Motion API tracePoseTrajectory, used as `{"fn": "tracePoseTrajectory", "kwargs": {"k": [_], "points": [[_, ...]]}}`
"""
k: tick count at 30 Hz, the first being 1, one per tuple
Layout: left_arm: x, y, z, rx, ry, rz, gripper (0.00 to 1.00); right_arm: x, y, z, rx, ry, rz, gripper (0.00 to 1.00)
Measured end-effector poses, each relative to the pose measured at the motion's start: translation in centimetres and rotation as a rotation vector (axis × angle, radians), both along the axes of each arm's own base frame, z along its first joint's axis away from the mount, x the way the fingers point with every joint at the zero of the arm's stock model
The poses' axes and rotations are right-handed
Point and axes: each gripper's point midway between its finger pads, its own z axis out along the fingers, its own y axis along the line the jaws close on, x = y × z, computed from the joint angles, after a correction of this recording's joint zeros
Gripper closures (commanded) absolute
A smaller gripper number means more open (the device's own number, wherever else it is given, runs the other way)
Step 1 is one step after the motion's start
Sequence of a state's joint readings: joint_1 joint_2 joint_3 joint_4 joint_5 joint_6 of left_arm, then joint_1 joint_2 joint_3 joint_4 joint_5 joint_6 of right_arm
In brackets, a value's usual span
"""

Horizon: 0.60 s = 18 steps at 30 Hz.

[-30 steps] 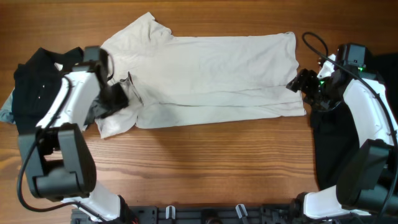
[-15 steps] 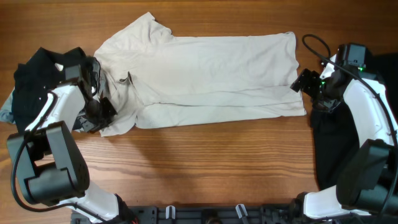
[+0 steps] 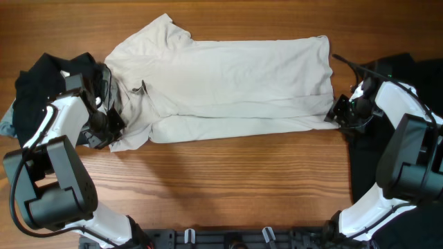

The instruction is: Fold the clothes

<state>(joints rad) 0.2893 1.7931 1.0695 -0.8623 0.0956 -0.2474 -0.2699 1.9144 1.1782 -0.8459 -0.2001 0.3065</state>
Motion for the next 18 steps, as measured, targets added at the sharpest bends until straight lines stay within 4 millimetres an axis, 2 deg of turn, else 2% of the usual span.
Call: {"fn": "tracePoseTrajectory", "kwargs": {"k": [1, 5, 10, 11, 12, 13, 14, 15, 18], "points": [[0.0, 0.0, 0.0, 0.000, 0.001, 0.000, 0.96, -0.1, 0.0, 0.0, -0.001, 0.003, 0.000, 0.96], [0.0, 0.0, 0.0, 0.000, 0.001, 0.000, 0.96, -1.1, -1.0, -0.1, -0.037, 0.048, -0.002, 0.96], [0.0, 0.0, 0.0, -0.001, 0.001, 0.000, 0.96, -2.4, -4.7, 0.3, -0.056, 0.077, -0.109, 0.96], [0.0, 0.0, 0.0, -0.002, 0.002, 0.000, 0.96, -2.6, -5.4, 0.3, -0.055, 0.077, -0.131, 0.82], [-0.1, -0.1, 0.0, -0.005, 0.003, 0.000, 0.96, -2.8, -5.8, 0.3, -0.050, 0.076, -0.146, 0.56], [-0.1, -0.1, 0.0, -0.007, 0.003, 0.000, 0.94, -2.9, -6.0, 0.4, -0.039, 0.070, -0.146, 0.45], [-0.1, -0.1, 0.0, -0.008, 0.002, 0.001, 0.90, -2.8, -6.0, 0.5, -0.025, 0.061, -0.137, 0.42], [-0.1, -0.1, 0.0, -0.009, 0.002, 0.001, 0.82, -2.7, -5.9, 0.8, -0.014, 0.058, -0.124, 0.40], [-0.2, -0.5, 0.1, -0.031, 0.006, 0.003, 0.69, -2.3, -6.0, 2.2, -0.003, 0.060, -0.108, 0.39]]}}
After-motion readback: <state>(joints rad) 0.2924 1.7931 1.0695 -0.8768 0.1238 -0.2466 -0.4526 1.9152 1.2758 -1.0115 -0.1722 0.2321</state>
